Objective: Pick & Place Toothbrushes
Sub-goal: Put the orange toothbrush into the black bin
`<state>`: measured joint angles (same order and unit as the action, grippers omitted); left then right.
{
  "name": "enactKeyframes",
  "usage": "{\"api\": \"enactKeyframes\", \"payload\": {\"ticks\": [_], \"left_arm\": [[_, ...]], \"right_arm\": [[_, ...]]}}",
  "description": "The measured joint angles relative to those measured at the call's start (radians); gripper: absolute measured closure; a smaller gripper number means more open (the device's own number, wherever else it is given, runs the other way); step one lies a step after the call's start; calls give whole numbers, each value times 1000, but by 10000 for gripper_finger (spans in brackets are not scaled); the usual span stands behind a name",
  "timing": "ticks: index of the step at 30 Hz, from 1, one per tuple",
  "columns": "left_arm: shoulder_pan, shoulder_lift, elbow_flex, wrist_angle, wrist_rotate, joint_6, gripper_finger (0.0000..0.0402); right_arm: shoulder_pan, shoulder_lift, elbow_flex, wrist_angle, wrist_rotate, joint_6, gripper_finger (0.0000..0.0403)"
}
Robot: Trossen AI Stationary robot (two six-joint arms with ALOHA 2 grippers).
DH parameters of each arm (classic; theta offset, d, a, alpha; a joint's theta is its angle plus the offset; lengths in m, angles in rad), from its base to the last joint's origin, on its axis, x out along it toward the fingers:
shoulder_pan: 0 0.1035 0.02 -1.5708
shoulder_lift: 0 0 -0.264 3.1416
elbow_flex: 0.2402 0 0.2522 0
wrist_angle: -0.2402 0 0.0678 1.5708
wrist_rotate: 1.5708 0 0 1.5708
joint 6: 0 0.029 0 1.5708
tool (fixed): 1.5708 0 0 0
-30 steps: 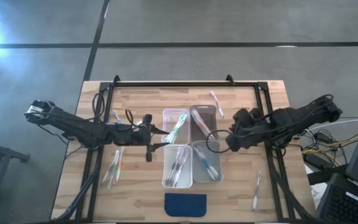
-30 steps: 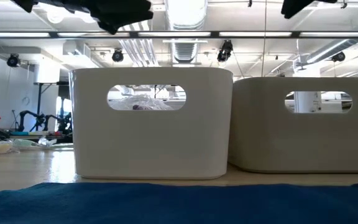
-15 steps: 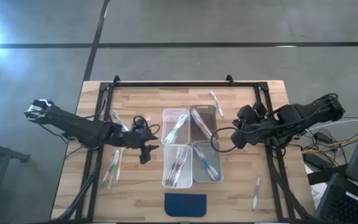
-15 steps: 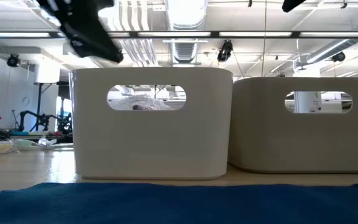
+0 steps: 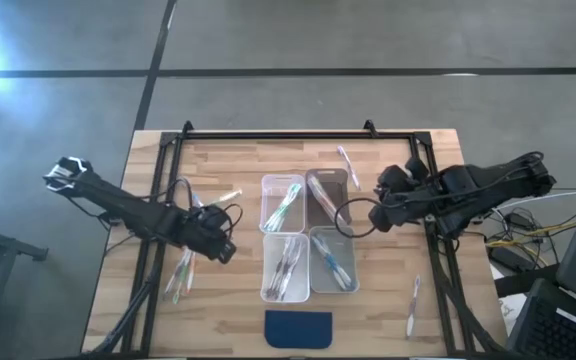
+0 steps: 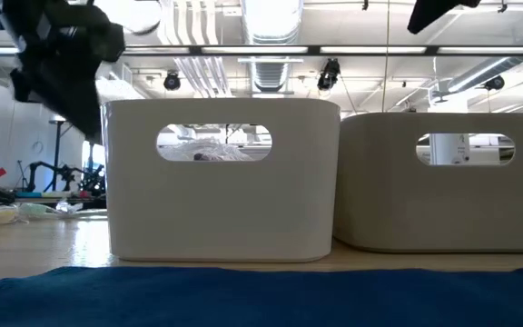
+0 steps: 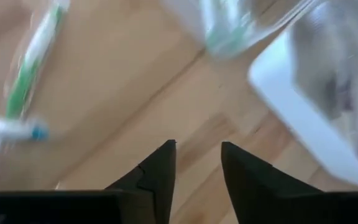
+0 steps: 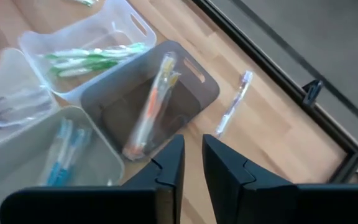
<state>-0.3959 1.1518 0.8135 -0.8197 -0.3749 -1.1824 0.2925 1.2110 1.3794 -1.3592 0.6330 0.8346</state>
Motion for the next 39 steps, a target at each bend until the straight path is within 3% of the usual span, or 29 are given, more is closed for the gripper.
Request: {"api": "enactKeyframes", "payload": {"ticks": [7,13,18,34,39], "left_arm": [[-1,57,21,-156,108,-146,290],[-1,85,17,-239,142,-194,303],[-1,100,-4,-307,228,-253,303],[0,101,-39,-306,223,-276,297],[3,101,-79,-306,236,-304,275]], "right_arm": [[-44,2,-44,0,-1,-35,333],[-77,2,-65,1,-2,-35,316],[-79,2,-71,1,-3,-35,304],[-80,2,-71,2,-5,-34,283],[-80,2,-71,2,-5,-34,276]]}}
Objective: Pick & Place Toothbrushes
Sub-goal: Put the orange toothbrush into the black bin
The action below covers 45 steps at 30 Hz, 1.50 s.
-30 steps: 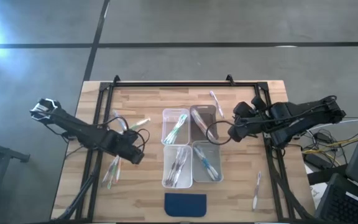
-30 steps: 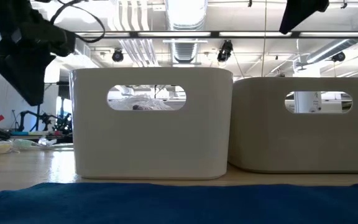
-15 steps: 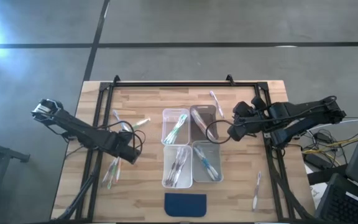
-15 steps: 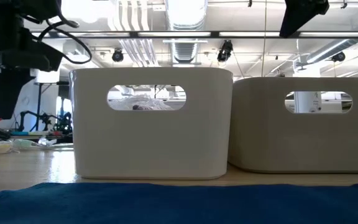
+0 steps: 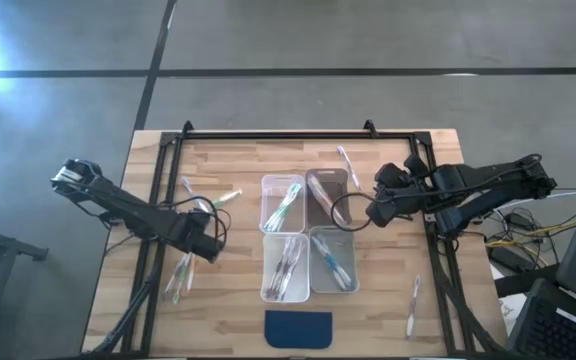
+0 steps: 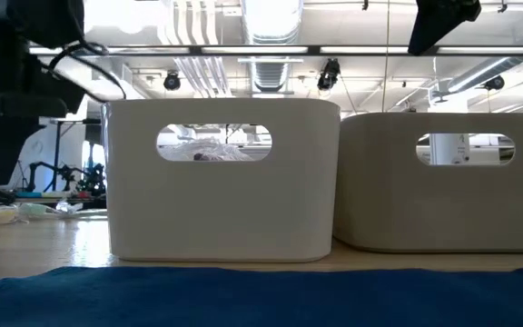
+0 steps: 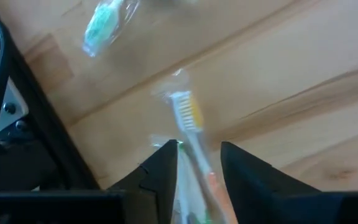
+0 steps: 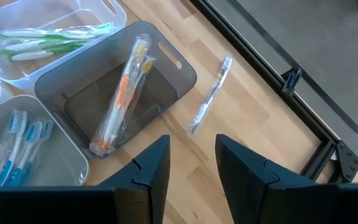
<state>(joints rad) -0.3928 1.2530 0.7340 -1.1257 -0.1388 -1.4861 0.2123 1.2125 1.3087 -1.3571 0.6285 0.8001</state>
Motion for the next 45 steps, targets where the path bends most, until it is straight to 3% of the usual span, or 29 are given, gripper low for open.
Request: {"api": "enactKeyframes", "payload": {"ticks": [9,25,45], "left_arm": [[2,0,-53,84,46,48,220],[36,0,-102,136,78,91,220],[57,112,-104,184,99,149,221]], "right_arm": [[0,0,0,0,0,0,285],[0,0,0,0,0,-8,335],[0,0,-2,1,0,-8,282]]}}
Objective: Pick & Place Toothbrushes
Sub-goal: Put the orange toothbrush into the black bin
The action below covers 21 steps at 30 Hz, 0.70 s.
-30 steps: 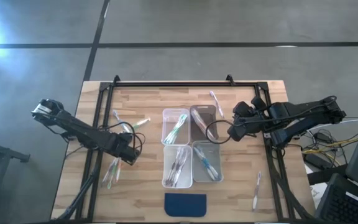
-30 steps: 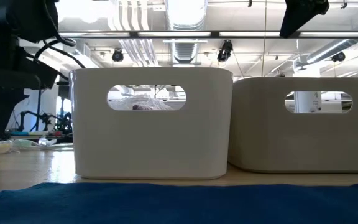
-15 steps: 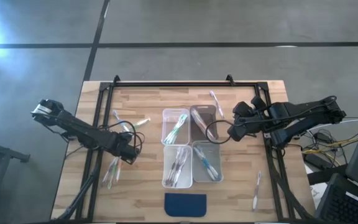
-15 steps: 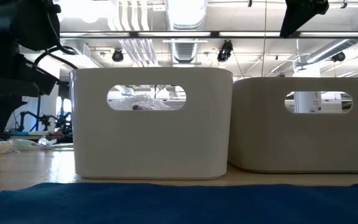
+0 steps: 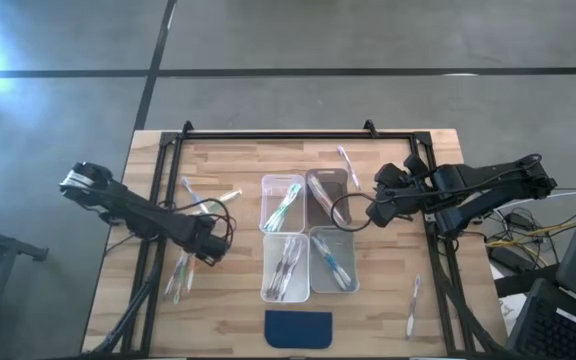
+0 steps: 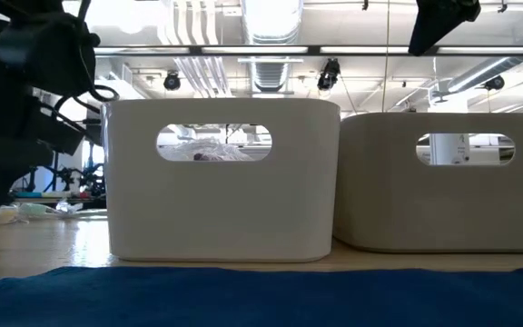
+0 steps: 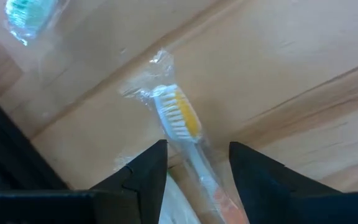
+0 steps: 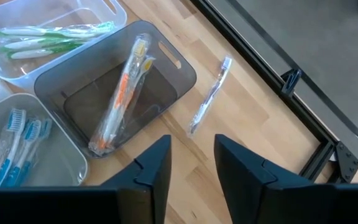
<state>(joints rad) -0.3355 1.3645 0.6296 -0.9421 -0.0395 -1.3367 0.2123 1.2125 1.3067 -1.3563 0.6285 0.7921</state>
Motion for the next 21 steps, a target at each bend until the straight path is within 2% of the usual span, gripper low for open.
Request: {"api": "enactKeyframes", "payload": {"ticks": [10,21], "left_arm": [[11,51,-1,43,17,27,227],[15,34,-2,86,25,22,264]], "right_arm": [[0,0,-2,0,0,0,266],[0,0,-2,0,0,-10,274]]}}
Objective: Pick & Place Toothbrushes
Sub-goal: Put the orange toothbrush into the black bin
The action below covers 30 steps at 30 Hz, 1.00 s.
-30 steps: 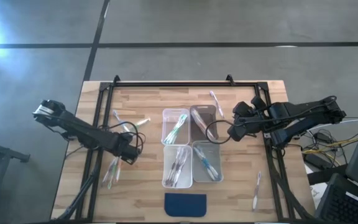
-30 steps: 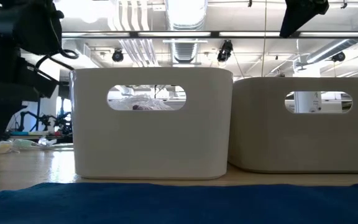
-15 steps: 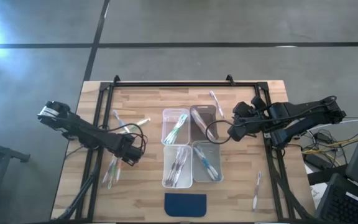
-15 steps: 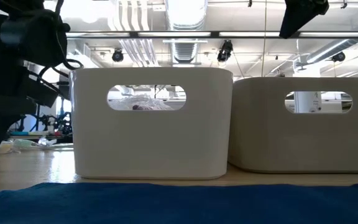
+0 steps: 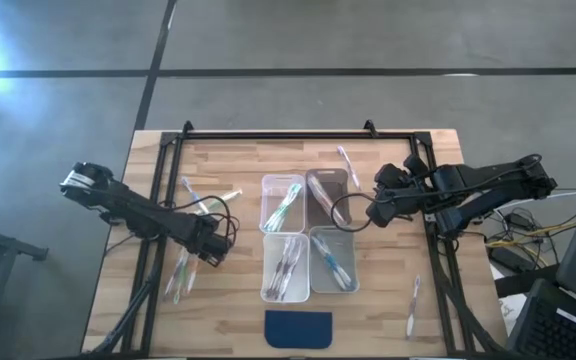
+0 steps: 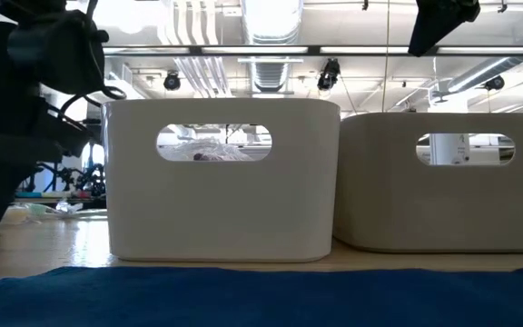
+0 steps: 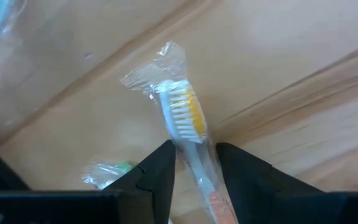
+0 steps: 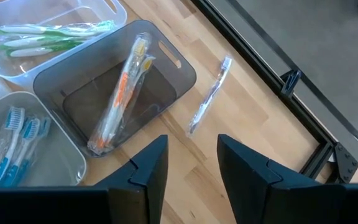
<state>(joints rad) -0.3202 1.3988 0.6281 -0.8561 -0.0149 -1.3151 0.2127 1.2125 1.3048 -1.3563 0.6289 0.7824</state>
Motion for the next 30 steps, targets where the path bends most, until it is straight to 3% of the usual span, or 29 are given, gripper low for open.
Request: {"api": "enactKeyframes", "payload": {"ticks": [18,26,30], "left_arm": [[4,-20,11,48,4,5,332],[5,-20,14,49,3,18,385],[5,-20,27,46,-30,59,394]], "right_arm": [[0,0,0,0,0,-27,348],[0,0,0,0,0,-27,364],[0,0,0,0,0,-27,367]]}}
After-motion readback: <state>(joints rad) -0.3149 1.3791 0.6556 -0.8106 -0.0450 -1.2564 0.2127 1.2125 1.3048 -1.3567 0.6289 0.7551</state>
